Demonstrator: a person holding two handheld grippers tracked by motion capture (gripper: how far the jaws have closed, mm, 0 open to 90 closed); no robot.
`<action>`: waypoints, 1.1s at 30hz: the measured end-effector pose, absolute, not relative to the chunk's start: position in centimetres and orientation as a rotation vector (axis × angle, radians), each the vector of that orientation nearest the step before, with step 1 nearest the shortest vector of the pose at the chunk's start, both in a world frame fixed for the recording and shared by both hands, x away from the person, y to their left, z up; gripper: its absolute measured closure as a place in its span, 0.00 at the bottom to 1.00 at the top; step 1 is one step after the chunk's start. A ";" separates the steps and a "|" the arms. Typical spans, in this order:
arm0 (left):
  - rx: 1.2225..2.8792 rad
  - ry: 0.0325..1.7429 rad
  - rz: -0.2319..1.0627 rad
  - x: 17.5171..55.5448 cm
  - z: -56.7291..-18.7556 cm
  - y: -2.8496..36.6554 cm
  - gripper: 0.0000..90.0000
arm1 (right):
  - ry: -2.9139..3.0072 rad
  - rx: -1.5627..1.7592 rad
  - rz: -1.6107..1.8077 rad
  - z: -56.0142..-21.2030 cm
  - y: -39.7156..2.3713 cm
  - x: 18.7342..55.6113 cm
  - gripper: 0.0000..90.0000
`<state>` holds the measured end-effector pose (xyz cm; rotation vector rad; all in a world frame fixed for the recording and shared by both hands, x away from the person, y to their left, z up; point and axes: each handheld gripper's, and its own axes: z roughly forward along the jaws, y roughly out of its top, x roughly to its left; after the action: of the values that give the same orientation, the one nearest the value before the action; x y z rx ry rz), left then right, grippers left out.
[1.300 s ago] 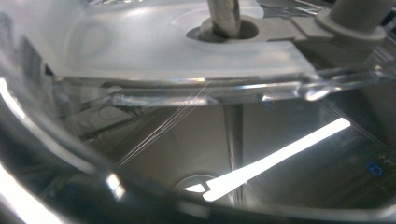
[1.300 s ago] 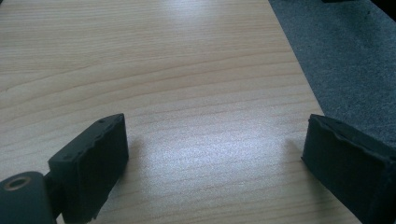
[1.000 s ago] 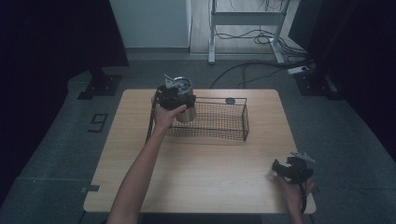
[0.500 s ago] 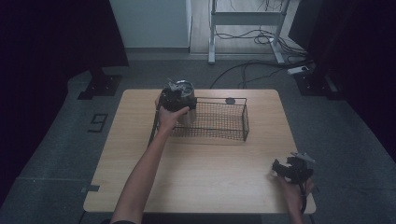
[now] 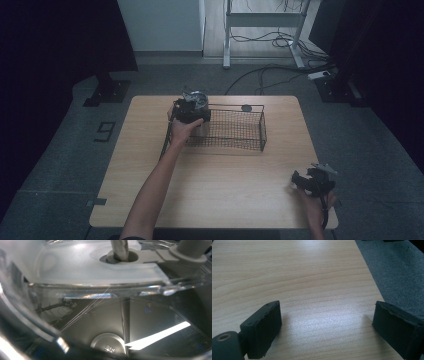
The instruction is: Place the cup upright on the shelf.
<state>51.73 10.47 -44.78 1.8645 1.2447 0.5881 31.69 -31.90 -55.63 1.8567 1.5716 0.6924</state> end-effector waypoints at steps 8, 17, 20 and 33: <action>1.887 1.250 0.594 51.8 -45.9 10.0 0.05 | 1.571 1.857 0.693 -55.6 -31.9 31.7 0.10; 1.895 1.264 0.581 51.8 -47.0 10.0 0.05 | 1.572 1.856 0.694 -55.6 -31.9 31.7 0.10; 1.897 1.256 0.585 51.7 -47.1 10.0 0.05 | 1.572 1.855 0.694 -55.6 -31.9 31.7 0.10; 1.854 1.195 0.607 50.4 -46.1 10.4 0.00 | 1.572 1.854 0.694 -55.6 -31.9 31.6 0.11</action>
<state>50.39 10.43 -46.06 1.8536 1.1953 0.6072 31.65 -31.85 -55.62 1.8543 1.5716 0.6945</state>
